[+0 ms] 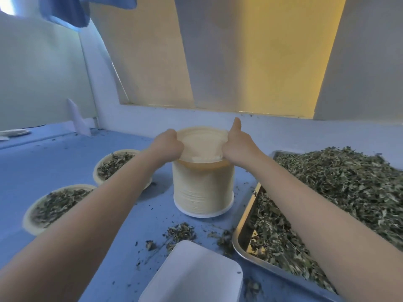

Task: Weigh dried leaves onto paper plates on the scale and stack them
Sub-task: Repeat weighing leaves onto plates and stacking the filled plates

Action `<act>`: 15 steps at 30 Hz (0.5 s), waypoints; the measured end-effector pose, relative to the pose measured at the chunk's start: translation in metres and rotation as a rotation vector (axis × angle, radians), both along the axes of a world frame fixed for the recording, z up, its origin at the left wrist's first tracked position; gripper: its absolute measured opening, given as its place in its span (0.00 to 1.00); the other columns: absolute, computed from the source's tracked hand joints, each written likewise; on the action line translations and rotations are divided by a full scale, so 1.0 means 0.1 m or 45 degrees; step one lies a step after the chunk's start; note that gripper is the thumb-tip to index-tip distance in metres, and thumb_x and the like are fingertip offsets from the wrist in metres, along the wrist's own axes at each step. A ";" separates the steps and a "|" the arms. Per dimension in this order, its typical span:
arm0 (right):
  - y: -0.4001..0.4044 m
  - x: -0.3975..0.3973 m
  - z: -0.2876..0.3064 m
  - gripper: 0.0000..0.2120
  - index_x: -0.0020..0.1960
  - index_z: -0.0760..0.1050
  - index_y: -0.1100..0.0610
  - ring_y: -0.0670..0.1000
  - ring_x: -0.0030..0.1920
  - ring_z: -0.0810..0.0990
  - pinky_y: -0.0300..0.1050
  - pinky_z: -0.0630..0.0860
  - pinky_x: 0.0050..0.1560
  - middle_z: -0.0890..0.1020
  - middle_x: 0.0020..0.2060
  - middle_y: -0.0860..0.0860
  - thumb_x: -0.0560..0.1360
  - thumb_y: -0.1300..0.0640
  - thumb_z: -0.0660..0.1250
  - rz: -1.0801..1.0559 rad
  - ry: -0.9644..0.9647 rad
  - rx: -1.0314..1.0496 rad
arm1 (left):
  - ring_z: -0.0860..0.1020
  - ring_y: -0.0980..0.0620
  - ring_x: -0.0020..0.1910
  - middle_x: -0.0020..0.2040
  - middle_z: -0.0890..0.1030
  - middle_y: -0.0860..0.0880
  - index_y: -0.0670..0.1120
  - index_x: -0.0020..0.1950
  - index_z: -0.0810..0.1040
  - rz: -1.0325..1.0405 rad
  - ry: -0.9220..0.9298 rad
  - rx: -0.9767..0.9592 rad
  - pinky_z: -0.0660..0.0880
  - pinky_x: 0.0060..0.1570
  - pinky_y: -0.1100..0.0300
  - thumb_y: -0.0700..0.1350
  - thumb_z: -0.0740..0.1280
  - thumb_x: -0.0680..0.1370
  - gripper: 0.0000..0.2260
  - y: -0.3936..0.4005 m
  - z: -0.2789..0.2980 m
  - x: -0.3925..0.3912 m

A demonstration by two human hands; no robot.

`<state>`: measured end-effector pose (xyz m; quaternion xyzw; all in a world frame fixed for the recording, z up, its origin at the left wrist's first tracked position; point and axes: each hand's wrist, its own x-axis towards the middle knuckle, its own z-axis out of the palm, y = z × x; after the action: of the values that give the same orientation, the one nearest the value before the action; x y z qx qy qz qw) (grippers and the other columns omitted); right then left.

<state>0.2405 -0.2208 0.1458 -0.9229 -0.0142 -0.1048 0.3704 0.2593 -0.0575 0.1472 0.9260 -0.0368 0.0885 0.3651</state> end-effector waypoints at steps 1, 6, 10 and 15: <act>0.02 -0.13 0.00 0.39 0.76 0.31 0.57 0.47 0.27 0.66 0.35 0.60 0.19 0.69 0.32 0.52 0.75 0.68 0.53 0.021 -0.019 0.005 | 0.60 0.52 0.34 0.37 0.62 0.47 0.44 0.37 0.59 -0.014 -0.013 -0.011 0.56 0.31 0.58 0.31 0.52 0.75 0.10 0.04 0.01 -0.12; 0.13 -0.77 -0.19 0.37 0.77 0.37 0.56 0.48 0.29 0.68 0.33 0.58 0.18 0.66 0.36 0.50 0.75 0.67 0.53 0.097 -0.066 -0.039 | 0.61 0.51 0.32 0.36 0.63 0.47 0.45 0.36 0.59 0.017 0.010 -0.015 0.56 0.30 0.58 0.31 0.54 0.75 0.12 0.23 -0.22 -0.81; 0.16 -1.17 -0.57 0.33 0.76 0.44 0.57 0.50 0.33 0.70 0.34 0.62 0.20 0.70 0.44 0.52 0.76 0.68 0.53 0.161 -0.059 -0.059 | 0.65 0.50 0.35 0.40 0.67 0.46 0.46 0.41 0.64 -0.037 0.113 -0.140 0.60 0.30 0.59 0.32 0.54 0.75 0.09 0.29 -0.65 -1.22; 0.18 -1.40 -1.15 0.31 0.73 0.54 0.58 0.61 0.64 0.69 0.53 0.68 0.63 0.71 0.63 0.59 0.72 0.66 0.57 0.162 0.018 -0.182 | 0.70 0.45 0.49 0.50 0.70 0.44 0.46 0.51 0.66 0.015 0.282 -0.220 0.67 0.41 0.55 0.33 0.55 0.75 0.09 0.34 -1.23 -1.48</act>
<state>0.1001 -0.2027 0.0309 -0.9448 -0.0776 -0.0733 0.3097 0.1111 -0.0240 0.0238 0.8954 0.0171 -0.0092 0.4448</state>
